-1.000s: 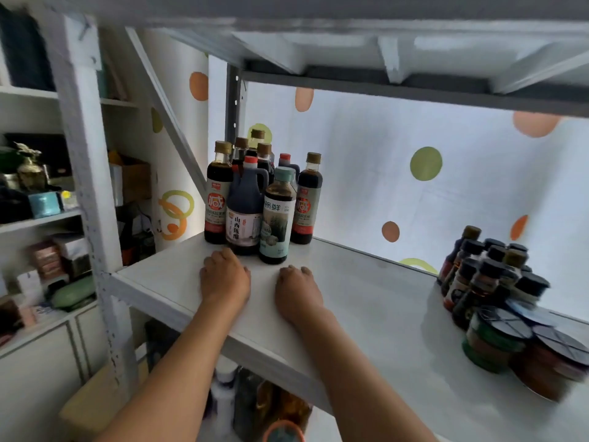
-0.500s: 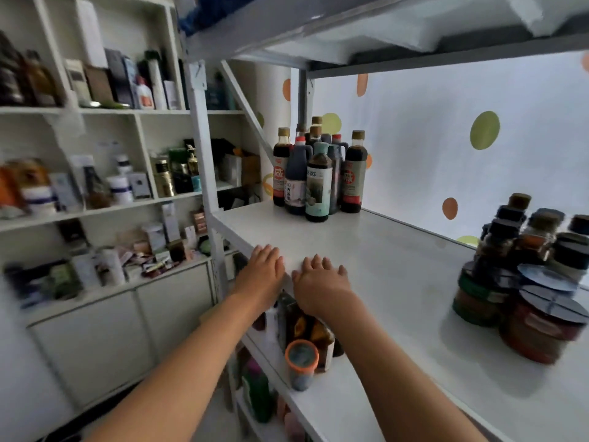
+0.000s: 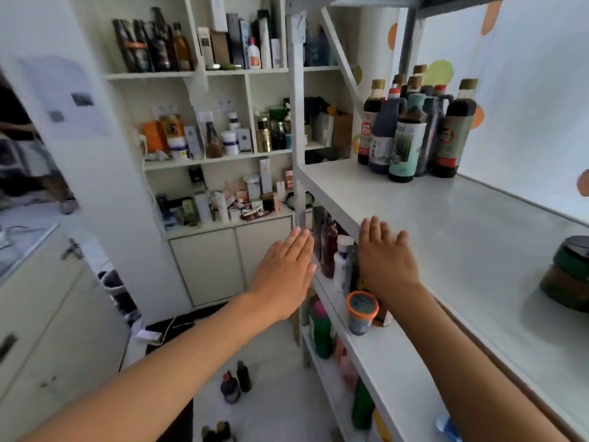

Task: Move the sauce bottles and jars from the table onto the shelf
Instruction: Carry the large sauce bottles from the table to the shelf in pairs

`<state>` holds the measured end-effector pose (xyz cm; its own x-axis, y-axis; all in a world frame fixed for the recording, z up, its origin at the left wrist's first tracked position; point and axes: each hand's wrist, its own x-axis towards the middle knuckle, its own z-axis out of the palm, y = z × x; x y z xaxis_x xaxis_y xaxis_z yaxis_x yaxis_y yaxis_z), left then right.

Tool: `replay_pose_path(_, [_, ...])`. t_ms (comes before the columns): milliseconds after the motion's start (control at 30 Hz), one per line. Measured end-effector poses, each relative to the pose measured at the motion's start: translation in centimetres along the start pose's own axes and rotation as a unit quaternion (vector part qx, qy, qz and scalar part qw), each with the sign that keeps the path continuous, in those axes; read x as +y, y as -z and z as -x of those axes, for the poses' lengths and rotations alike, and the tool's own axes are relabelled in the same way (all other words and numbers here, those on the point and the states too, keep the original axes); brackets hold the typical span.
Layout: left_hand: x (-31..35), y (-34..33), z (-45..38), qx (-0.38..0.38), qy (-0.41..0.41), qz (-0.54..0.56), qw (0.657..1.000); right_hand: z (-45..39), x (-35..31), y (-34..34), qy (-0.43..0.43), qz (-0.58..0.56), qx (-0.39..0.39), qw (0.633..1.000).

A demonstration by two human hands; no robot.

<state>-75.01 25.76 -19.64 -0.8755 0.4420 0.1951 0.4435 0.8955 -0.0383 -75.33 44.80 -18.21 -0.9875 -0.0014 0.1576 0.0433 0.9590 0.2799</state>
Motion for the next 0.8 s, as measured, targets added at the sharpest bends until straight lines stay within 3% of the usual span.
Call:
replay_pose_path(133, [-3.5, -0.6, 4.2, -0.003, 0.049, -0.007, 0.999, 1.8, -4.3, 0.0, 0.068, -0.082, 0.017, 0.994])
replay_pose_path(467, [-14.6, -0.4, 19.5, 0.023, 0.201, 0.006, 0.979, 8.1, -24.1, 3.9, 0.259, -0.231, 0.071, 0.935])
replay_pose_path(800, [-24.9, 0.3, 47.0, 0.098, 0.421, 0.072, 0.899, 21.3, -46.6, 11.0, 0.452, -0.292, 0.075, 0.840])
